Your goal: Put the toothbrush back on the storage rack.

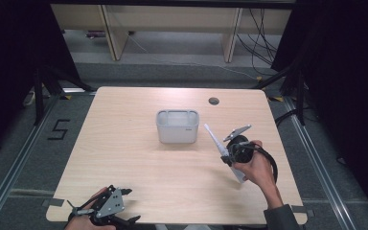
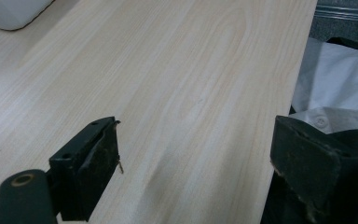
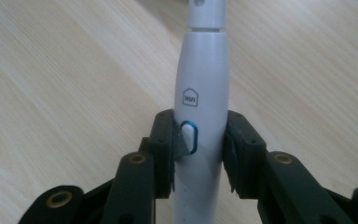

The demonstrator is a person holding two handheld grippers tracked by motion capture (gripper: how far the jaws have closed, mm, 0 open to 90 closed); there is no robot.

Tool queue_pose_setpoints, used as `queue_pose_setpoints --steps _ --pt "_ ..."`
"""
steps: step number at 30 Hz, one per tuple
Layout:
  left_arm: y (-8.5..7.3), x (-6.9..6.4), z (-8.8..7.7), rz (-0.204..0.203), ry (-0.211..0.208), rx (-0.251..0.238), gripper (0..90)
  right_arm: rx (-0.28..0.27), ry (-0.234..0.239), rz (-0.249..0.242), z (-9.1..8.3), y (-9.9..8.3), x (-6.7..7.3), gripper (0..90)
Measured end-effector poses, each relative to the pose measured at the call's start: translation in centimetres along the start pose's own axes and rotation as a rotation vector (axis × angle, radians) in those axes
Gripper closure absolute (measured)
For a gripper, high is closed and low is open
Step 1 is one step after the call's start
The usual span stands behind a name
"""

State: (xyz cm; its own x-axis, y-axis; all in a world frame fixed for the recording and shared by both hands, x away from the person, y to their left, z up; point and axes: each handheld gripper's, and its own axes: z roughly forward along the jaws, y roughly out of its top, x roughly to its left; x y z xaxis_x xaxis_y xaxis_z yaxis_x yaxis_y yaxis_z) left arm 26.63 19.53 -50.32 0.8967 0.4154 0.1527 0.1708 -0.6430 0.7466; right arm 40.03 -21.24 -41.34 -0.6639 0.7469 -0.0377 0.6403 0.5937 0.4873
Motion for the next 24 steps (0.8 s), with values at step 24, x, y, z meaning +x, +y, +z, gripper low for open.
queue_pose_setpoints --steps 24 --pt "0.1 0.2 -0.2 0.009 -0.002 0.013 14.8 -0.395 -0.086 0.046 -1.8 2.1 -2.9 66.6"
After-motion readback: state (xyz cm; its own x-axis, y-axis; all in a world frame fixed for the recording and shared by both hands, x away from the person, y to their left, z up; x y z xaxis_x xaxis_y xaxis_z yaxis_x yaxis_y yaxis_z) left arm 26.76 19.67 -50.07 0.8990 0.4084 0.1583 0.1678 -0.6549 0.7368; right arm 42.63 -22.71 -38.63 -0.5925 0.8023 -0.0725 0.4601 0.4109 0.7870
